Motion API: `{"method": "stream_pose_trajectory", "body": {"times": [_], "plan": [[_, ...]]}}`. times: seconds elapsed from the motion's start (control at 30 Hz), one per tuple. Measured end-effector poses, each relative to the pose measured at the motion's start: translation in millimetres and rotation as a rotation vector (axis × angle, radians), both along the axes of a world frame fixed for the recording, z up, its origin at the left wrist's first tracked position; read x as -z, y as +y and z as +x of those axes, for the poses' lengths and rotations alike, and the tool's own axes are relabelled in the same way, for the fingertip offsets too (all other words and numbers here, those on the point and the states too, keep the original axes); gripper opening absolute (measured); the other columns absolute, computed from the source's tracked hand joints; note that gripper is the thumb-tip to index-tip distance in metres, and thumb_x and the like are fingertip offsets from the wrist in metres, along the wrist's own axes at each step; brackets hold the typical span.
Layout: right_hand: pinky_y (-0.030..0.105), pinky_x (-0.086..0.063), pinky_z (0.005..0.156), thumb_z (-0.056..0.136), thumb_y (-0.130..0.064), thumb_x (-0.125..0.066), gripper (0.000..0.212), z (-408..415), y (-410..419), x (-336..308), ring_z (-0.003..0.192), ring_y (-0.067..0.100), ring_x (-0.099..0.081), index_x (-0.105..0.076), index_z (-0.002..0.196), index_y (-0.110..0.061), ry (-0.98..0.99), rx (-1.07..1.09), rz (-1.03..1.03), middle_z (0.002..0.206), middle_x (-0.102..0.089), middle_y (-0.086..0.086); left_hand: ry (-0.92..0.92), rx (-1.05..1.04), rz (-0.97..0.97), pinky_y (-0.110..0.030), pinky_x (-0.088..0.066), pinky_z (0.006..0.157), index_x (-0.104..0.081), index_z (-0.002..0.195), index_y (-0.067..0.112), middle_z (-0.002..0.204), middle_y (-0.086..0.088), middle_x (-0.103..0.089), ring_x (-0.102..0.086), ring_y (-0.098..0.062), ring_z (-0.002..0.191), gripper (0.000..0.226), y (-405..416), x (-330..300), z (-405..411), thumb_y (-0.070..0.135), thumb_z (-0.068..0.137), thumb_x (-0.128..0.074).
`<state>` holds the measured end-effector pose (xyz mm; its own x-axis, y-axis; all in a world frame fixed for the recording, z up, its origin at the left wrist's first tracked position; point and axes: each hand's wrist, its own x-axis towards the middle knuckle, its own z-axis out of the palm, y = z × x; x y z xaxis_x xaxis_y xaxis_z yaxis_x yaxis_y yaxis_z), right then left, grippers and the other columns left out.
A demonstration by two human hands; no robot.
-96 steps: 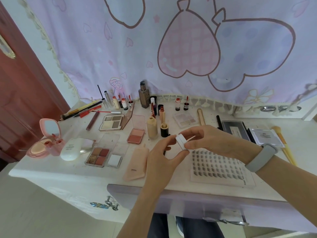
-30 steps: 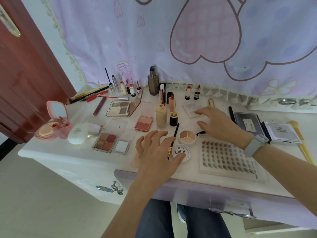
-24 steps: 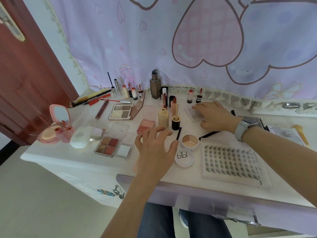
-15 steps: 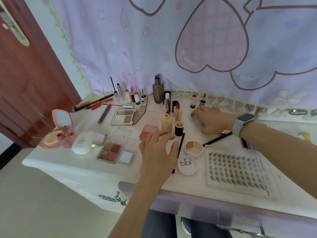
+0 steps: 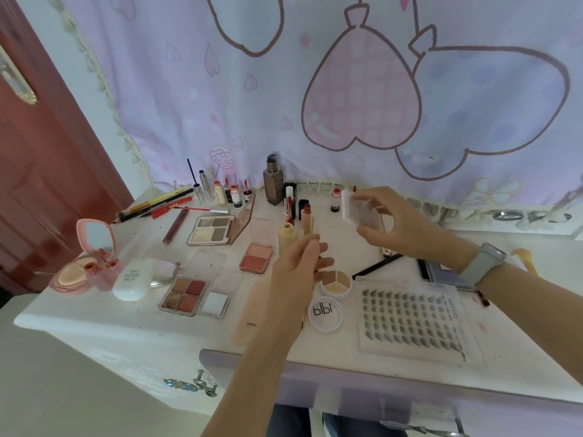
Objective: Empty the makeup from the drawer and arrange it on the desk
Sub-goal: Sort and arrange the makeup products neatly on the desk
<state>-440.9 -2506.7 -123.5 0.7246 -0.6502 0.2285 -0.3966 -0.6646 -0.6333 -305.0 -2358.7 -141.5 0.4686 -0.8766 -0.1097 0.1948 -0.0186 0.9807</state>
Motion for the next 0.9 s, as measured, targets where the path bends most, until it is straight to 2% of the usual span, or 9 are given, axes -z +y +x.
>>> {"method": "stream_pose_trajectory", "body": {"times": [0.13,0.2,0.27,0.33,0.4,0.5,0.6,0.77,0.9], "plan": [[0.02,-0.035,0.103,0.074,-0.042,-0.063,0.051,-16,36,-8,0.117,0.002,-0.045,-0.045,0.122,-0.037,-0.022,-0.079,0.012,0.122,-0.049,-0.012,0.47,0.171,-0.012,-0.037,-0.053,0.087,-0.05,0.125,0.019,0.119,-0.007,-0.058,-0.065,-0.028,0.099,0.041,-13,-9,-14,0.044,0.092,-0.045],[0.008,-0.03,0.1,0.071,-0.05,-0.056,0.049,-21,49,-6,0.118,-0.007,-0.04,-0.042,0.118,-0.045,-0.001,-0.12,-0.004,0.125,-0.045,-0.019,0.513,0.275,-0.056,-0.041,-0.049,0.095,-0.059,0.12,0.018,0.119,-0.011,-0.06,-0.061,-0.031,0.105,0.046,-14,-8,-20,0.049,0.088,-0.048],[0.001,-0.025,0.098,0.071,-0.051,-0.055,0.047,-25,55,-3,0.12,-0.012,-0.037,-0.04,0.116,-0.05,-0.004,-0.119,0.004,0.129,-0.039,-0.024,0.515,0.351,-0.084,-0.042,-0.045,0.096,-0.069,0.102,0.016,0.108,-0.012,-0.064,-0.058,-0.03,0.103,0.039,-12,-6,-24,0.046,0.093,-0.045],[-0.001,-0.025,0.097,0.073,-0.049,-0.058,0.046,-29,57,-1,0.119,-0.015,-0.037,-0.042,0.116,-0.049,-0.018,-0.096,0.019,0.13,-0.041,-0.025,0.593,0.386,-0.098,-0.041,-0.046,0.09,-0.07,0.096,0.016,0.102,-0.01,-0.061,-0.054,-0.026,0.098,0.037,-11,-5,-29,0.045,0.094,-0.046],[-0.001,-0.027,0.096,0.078,-0.041,-0.065,0.046,-31,58,0,0.118,-0.015,-0.039,-0.046,0.121,-0.042,-0.014,-0.074,0.024,0.131,-0.045,-0.022,0.662,0.362,-0.124,-0.038,-0.046,0.084,-0.067,0.102,0.018,0.102,-0.008,-0.058,-0.055,-0.023,0.093,0.031,-12,-4,-33,0.042,0.091,-0.052],[0.006,-0.029,0.102,0.083,-0.03,-0.065,0.049,-34,58,2,0.121,-0.013,-0.039,-0.05,0.13,-0.028,0.001,-0.053,-0.006,0.134,-0.047,-0.019,0.622,0.277,-0.145,-0.043,-0.047,0.09,-0.058,0.12,0.029,0.113,-0.008,-0.059,-0.058,-0.029,0.095,0.032,-16,-3,-37,0.032,0.088,-0.054],[0.002,-0.031,0.098,0.086,-0.018,-0.061,0.046,-35,59,-2,0.115,-0.021,-0.04,-0.051,0.131,-0.024,0.013,-0.083,-0.046,0.127,-0.049,-0.023,0.506,0.26,-0.154,-0.041,-0.051,0.08,-0.056,0.121,0.029,0.098,-0.003,-0.063,-0.06,-0.024,0.084,0.028,-19,-3,-40,0.028,0.094,-0.048],[0.03,-0.051,0.083,0.087,-0.021,-0.053,0.031,-32,61,-4,0.094,0.011,-0.061,-0.057,0.117,-0.026,0.104,-0.088,-0.114,0.103,-0.067,-0.008,0.445,0.246,-0.094,-0.052,-0.045,0.09,-0.053,0.127,0.022,0.09,-0.007,-0.062,-0.056,-0.028,0.086,0.034,-24,2,-40,0.029,0.094,-0.051],[0.027,-0.052,0.081,0.086,-0.018,-0.051,0.031,-27,64,-3,0.088,0.01,-0.064,-0.059,0.115,-0.021,0.131,-0.06,-0.118,0.098,-0.069,-0.006,0.468,0.25,-0.09,-0.047,-0.051,0.082,-0.055,0.123,0.023,0.089,-0.005,-0.069,-0.067,-0.026,0.081,0.029,-25,0,-39,0.026,0.095,-0.049]]}}
